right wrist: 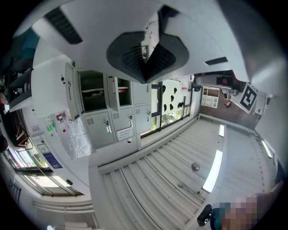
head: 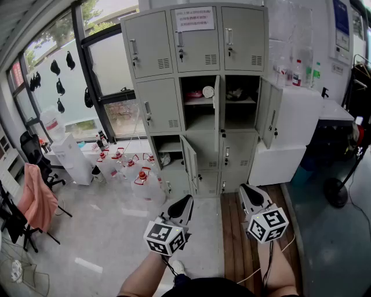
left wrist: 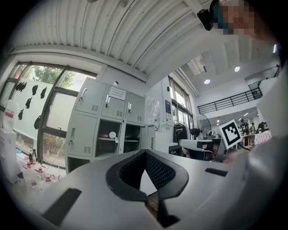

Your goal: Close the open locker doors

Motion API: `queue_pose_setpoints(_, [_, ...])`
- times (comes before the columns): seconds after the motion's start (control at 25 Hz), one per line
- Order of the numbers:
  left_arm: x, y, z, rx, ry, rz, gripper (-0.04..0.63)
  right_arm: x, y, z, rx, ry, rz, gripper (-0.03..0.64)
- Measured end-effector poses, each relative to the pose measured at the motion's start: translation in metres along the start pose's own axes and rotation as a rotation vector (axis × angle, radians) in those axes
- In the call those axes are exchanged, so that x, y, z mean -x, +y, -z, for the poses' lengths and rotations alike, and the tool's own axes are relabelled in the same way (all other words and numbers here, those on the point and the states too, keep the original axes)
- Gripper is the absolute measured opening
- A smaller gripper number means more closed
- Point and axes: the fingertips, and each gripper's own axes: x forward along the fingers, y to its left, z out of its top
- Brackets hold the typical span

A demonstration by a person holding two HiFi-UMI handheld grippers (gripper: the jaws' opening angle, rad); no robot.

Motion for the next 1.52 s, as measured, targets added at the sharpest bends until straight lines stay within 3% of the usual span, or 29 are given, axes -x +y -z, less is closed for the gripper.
queue_pose_setpoints(0.68, [-0.027, 0.025, 0.004, 0.016, 0.008, 0.012, 0.008, -0.032, -0.008, 0.009, -0.033, -0.003, -0.002, 0.011])
queue_pose_setpoints(0.92, [-0.040, 0.062, 0.000, 0.023, 0.004, 0.035, 0.008, -0.066, -0.006, 0.010, -0.055, -0.009, 0.023, 0.050])
queue_pose_setpoints(1.0, [-0.045, 0.079, -0.002, 0.023, 0.001, 0.046, 0.011, -0.081, -0.001, 0.009, -0.056, -0.012, 0.017, 0.103])
queue_pose_setpoints(1.04, [-0.048, 0.087, -0.003, 0.022, 0.000, 0.054, 0.060, -0.090, 0.002, 0.009, -0.055, -0.013, 0.012, 0.157])
queue_pose_setpoints(1.12, [-0.058, 0.105, -0.004, 0.013, 0.001, 0.065, 0.296, -0.108, 0.006, 0.009, -0.044, -0.012, 0.011, 0.276])
queue_pose_setpoints(1.16, [-0.062, 0.115, -0.004, 0.007, 0.001, 0.066, 0.323, -0.118, 0.007, 0.008, -0.038, -0.013, 0.017, 0.290])
queue_pose_setpoints(1.52, [-0.091, 0.193, -0.002, 0.009, 0.006, 0.135, 0.339, -0.188, 0.011, 0.010, -0.035, -0.030, 0.108, 0.305])
